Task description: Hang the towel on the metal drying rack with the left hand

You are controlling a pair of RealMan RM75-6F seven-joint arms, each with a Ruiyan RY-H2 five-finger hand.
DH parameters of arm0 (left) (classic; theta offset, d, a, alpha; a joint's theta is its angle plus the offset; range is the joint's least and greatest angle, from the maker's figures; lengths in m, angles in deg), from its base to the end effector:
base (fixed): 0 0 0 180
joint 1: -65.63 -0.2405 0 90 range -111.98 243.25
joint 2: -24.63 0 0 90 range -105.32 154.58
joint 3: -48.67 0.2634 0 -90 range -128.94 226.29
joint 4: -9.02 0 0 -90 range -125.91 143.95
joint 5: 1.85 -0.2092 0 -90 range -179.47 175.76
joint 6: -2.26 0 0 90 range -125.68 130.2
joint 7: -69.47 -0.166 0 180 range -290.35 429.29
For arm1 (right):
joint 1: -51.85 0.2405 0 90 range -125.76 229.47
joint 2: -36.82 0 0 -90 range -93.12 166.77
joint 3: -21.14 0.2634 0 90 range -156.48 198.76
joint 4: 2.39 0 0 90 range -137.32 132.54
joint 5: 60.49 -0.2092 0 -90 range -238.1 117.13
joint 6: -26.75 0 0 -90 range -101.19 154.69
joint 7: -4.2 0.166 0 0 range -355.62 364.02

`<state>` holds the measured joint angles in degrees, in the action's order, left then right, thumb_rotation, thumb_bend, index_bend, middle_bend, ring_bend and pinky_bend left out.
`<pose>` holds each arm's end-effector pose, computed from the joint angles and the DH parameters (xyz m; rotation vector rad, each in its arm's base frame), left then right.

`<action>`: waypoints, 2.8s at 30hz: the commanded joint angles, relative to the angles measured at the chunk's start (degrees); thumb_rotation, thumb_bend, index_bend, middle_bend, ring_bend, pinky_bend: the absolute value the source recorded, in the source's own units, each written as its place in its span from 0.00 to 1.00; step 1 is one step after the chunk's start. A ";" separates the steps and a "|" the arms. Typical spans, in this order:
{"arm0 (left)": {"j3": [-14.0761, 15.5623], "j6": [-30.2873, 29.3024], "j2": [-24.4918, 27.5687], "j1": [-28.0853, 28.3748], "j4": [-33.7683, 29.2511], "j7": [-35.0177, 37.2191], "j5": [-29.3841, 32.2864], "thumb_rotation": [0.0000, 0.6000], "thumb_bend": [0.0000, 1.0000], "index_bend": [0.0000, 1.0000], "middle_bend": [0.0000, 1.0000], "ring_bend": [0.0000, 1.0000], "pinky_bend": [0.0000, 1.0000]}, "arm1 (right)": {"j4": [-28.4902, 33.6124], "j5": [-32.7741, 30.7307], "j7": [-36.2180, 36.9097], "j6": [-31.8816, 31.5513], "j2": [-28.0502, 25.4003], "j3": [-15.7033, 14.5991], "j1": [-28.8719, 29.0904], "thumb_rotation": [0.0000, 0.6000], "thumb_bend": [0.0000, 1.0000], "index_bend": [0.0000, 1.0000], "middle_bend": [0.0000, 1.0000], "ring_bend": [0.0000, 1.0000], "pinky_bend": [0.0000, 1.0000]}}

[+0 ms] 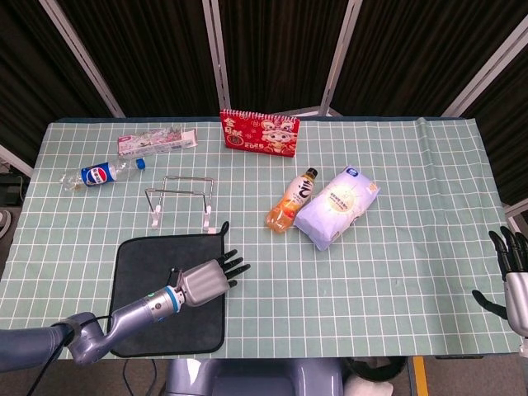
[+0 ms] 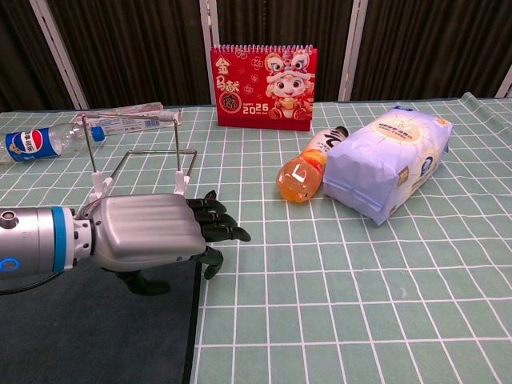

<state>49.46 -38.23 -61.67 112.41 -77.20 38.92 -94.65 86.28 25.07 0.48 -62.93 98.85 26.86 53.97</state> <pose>-0.1313 0.2902 -0.0772 -2.5616 -0.1597 -0.6503 -0.3313 -0.1980 0.2026 1.3242 -0.7121 0.8237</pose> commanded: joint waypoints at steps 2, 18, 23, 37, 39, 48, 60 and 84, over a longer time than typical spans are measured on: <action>0.07 -0.18 -0.70 0.22 0.63 -0.26 0.61 1.00 0.38 0.37 0.00 0.00 0.00 | -0.05 0.04 0.10 0.07 -0.02 -0.03 0.02 1.00 0.00 0.02 0.00 0.00 0.00; 1.17 -0.67 -1.43 0.67 0.88 -2.06 2.63 1.00 0.38 0.40 0.00 0.00 0.00 | 0.08 0.56 0.60 -0.31 -0.21 -0.19 -0.16 1.00 0.00 0.02 0.00 0.00 0.00; 1.46 -1.30 -0.93 0.63 0.47 -1.96 3.01 1.00 0.38 0.47 0.00 0.00 0.00 | 0.13 0.71 0.76 -0.49 -0.27 -0.23 -0.26 1.00 0.00 0.02 0.00 0.00 0.00; 1.93 -2.54 -2.89 1.06 2.78 -0.19 2.72 1.00 0.38 0.39 0.00 0.00 0.00 | 0.21 0.59 0.44 -0.21 -0.22 -0.27 -0.20 1.00 0.00 0.02 0.00 0.00 0.00; 2.00 -2.46 -3.20 1.14 3.11 -0.14 2.78 1.00 0.38 0.39 0.00 0.00 0.00 | 0.20 0.57 0.45 -0.19 -0.23 -0.26 -0.20 1.00 0.00 0.02 0.00 0.00 0.00; 2.53 -2.29 -3.46 1.24 3.84 0.26 3.27 1.00 0.38 0.46 0.00 0.00 0.00 | 0.10 0.32 0.59 0.19 -0.24 -0.22 -0.09 1.00 0.00 0.02 0.00 0.00 0.00; 3.20 -3.55 -2.78 1.07 3.66 1.65 2.69 1.00 0.41 0.59 0.00 0.00 0.00 | 0.17 0.43 0.49 0.34 -0.24 -0.36 -0.06 1.00 0.00 0.02 0.00 0.00 0.00; 9.62 -13.57 6.29 -6.00 -0.43 3.28 -2.36 1.00 0.57 0.65 0.00 0.00 0.00 | 1.06 3.11 1.37 -0.84 -0.91 -1.48 -0.50 1.00 0.00 0.02 0.00 0.00 0.00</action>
<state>58.50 -51.09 -55.84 107.03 -77.93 42.01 -96.48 87.32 28.15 1.83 -63.74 97.95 25.41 53.48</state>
